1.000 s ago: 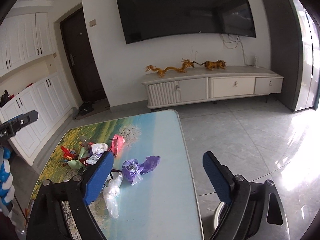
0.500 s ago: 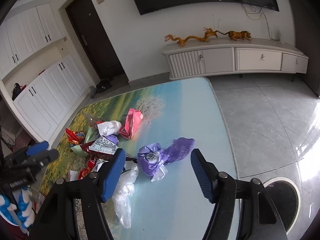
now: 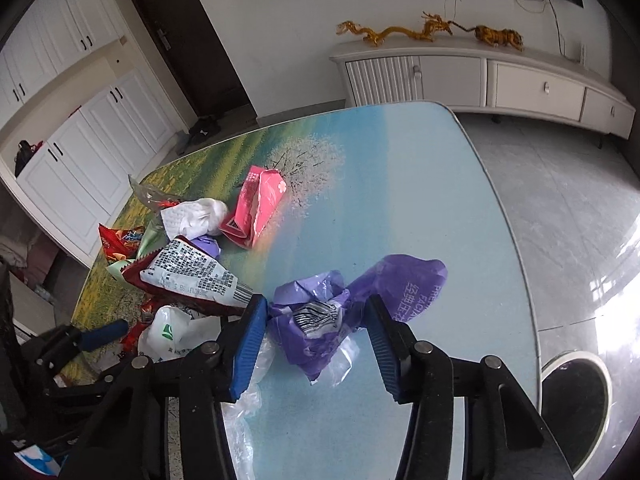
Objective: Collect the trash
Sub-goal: 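Grasp the red chip bag with the left tool while the right tool grasps the purple bag, then carry both bags over the trash bin and open both tools to drop them, then return both tools to the table over the remaining wrappers, then grasp the clear plastic bag with the right tool while the left tool grasps an orange wrapper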
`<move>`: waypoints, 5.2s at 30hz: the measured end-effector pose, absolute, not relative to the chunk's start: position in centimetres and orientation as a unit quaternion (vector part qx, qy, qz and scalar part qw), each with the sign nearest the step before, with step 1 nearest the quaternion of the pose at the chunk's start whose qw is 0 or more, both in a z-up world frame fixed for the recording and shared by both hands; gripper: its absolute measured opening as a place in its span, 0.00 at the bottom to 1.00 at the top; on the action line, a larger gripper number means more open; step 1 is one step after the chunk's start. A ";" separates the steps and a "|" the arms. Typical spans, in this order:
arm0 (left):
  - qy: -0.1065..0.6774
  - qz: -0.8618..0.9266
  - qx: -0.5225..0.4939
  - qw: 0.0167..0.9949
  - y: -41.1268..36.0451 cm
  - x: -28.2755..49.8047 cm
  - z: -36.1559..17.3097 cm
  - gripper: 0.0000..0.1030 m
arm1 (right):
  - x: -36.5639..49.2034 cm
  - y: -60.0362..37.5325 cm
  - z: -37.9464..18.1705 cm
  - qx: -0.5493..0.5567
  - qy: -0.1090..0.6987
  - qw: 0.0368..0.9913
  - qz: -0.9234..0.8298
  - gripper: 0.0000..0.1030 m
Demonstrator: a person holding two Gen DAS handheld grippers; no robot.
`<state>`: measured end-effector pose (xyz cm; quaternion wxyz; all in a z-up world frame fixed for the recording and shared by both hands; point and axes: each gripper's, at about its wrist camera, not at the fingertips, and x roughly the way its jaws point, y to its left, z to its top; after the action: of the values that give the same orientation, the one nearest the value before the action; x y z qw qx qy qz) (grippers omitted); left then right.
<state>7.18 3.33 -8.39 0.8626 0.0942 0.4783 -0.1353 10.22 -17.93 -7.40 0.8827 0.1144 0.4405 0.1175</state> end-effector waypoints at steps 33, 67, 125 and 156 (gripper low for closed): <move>0.362 -0.236 0.068 0.899 -5.3 2.1 3.8 0.27 | -1.0 -28.4 3.0 0.151 0.295 0.942 0.054 0.29; 0.497 -0.442 0.125 0.737 -36.5 3.7 -7.0 0.59 | -7.9 -48.8 -12.2 0.278 0.419 0.849 -0.161 0.44; 0.419 -0.156 -0.069 0.892 7.5 9.8 0.1 0.58 | 0.2 -21.9 2.9 0.120 0.360 0.916 0.132 0.44; 0.485 -0.168 -0.080 0.854 3.9 16.4 -8.9 0.66 | 5.6 -14.0 -8.2 0.052 0.480 0.839 0.252 0.45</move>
<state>16.45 3.89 -8.94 0.8543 -0.0800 0.4852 -0.1683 5.58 -14.03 -8.16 0.8387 0.0520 0.4797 0.2524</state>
